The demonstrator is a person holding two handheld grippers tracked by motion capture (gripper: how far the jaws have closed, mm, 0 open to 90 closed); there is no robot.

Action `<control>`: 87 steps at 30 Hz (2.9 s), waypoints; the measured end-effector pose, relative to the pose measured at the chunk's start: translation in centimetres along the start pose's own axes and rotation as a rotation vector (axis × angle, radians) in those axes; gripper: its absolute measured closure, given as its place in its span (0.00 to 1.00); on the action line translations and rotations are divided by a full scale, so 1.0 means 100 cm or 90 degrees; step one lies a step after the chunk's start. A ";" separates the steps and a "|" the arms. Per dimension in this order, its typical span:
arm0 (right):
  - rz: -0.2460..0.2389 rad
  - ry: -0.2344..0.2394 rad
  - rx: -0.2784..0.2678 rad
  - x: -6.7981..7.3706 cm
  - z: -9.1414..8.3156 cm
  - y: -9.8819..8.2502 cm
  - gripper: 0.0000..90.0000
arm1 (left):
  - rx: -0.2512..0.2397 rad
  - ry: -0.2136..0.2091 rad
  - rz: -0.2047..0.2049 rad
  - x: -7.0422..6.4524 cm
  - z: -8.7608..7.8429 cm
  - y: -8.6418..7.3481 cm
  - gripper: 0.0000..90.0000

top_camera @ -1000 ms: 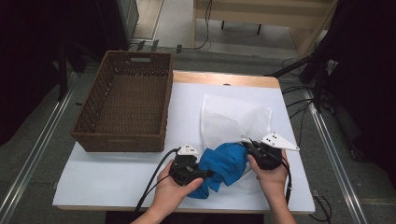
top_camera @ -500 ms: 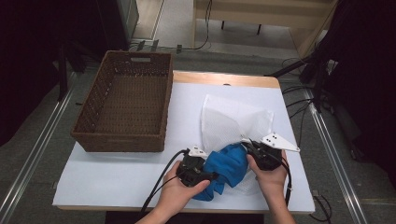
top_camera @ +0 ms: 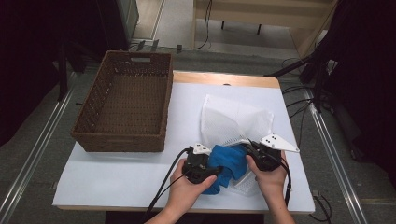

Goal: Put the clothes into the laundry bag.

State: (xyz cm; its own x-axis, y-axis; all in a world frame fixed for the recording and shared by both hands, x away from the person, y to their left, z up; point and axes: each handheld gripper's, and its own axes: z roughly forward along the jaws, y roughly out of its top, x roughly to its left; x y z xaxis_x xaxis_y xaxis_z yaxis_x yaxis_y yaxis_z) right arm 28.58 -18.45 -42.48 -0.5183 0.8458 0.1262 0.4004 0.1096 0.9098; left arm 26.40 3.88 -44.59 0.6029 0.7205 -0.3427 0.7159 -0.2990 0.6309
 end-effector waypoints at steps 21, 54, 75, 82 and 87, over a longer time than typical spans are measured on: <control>0.001 0.004 0.010 -0.001 0.002 -0.003 1.00 | 0.008 -0.018 0.067 -0.015 0.004 0.001 0.52; 0.002 0.002 -0.008 0.001 0.001 -0.004 1.00 | -0.112 0.022 0.070 0.000 -0.003 0.008 0.51; -0.001 0.007 -0.006 0.001 0.001 -0.005 1.00 | -0.005 0.056 0.014 0.030 0.013 0.011 0.57; -0.001 0.006 -0.007 0.002 0.001 -0.004 1.00 | -0.052 0.031 0.035 0.020 -0.008 0.014 0.88; -0.003 0.007 -0.008 0.003 0.002 -0.004 1.00 | -0.092 -0.044 0.055 0.011 -0.020 0.018 0.89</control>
State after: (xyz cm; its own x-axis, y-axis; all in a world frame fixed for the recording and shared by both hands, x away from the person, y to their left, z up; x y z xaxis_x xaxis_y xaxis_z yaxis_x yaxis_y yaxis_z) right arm 28.37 -18.11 -42.87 -0.5288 0.8393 0.1260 0.3883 0.1073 0.9153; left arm 27.64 5.41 -42.49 0.6864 0.6497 -0.3266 0.6051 -0.2613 0.7520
